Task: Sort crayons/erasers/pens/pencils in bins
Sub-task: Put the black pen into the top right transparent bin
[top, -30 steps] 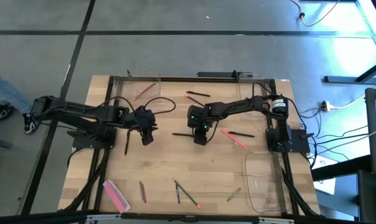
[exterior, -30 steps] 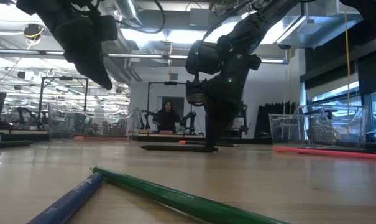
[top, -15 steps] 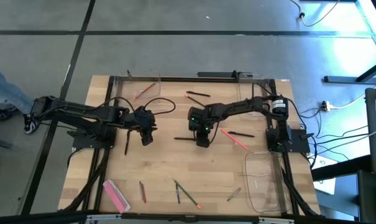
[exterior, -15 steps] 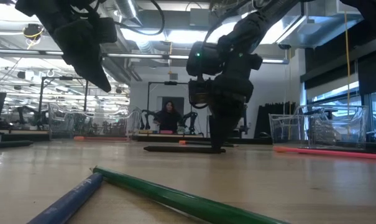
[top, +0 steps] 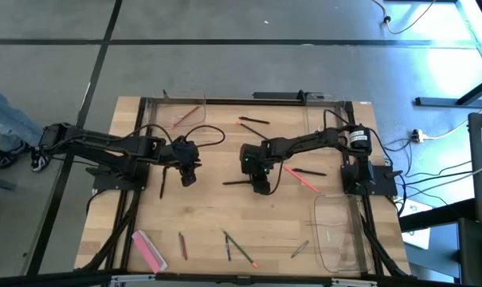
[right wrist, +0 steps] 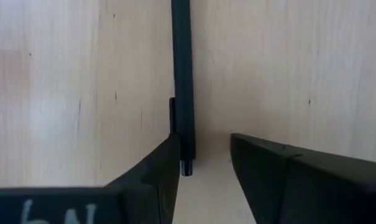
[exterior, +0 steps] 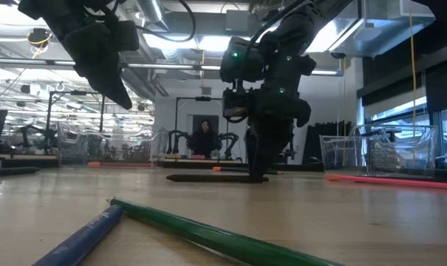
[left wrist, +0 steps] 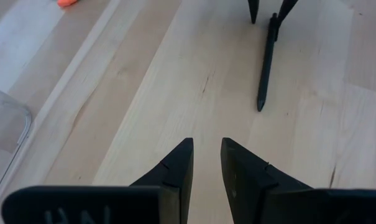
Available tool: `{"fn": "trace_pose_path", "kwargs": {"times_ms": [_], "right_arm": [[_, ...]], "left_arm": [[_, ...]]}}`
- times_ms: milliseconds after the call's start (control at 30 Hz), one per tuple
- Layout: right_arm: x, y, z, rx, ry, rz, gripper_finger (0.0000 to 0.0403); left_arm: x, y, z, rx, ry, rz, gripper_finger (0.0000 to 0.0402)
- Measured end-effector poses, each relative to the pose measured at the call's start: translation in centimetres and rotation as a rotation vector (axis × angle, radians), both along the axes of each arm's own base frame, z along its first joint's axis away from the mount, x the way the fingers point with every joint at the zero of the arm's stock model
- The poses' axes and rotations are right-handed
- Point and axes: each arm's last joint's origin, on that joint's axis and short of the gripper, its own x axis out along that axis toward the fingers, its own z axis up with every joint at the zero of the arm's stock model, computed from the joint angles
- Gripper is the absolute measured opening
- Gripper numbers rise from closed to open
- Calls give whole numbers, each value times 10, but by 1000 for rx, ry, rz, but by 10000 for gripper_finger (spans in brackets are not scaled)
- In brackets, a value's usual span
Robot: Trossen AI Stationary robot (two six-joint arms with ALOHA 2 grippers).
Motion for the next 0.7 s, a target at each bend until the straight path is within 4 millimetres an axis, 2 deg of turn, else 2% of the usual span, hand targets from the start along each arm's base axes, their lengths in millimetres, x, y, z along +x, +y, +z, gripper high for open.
{"fn": "trace_pose_path", "kwargs": {"times_ms": [267,533,700], "right_arm": [[9,0,14,17,-5,-25,141],[-1,2,11,30,107,-42,132],[-1,3,12,32,108,-43,132]], "left_arm": [[0,0,0,0,0,0,74],[0,0,0,0,0,0,74],[0,0,0,1,0,0,74]]}}
